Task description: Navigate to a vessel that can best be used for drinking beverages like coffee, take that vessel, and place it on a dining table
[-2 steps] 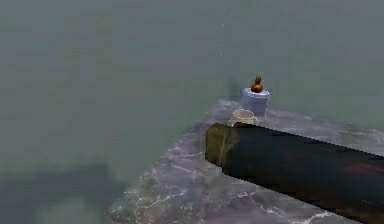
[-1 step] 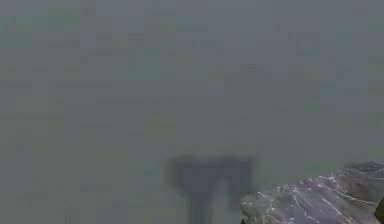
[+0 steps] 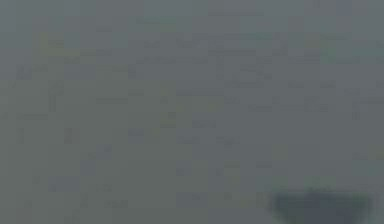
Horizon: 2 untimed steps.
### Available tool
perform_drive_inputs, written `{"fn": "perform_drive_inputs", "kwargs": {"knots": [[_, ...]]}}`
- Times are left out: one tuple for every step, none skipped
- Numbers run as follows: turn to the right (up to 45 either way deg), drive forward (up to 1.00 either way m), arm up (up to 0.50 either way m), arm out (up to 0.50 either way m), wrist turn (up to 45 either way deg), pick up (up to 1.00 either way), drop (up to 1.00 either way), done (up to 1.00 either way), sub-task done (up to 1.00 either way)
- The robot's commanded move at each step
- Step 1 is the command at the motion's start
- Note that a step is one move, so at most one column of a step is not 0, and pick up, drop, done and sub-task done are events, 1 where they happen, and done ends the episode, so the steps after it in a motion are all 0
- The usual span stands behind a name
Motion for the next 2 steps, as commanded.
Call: {"fn": "perform_drive_inputs", "kwargs": {"knots": [[0.0, 0.00, 0.50, 0.00, 0.0, 0.00, 0.00, 0.00, 0.00], [0.0, 0.00, 0.38, 0.00, 0.0, 0.00, 0.00, 0.00, 0.00]]}}
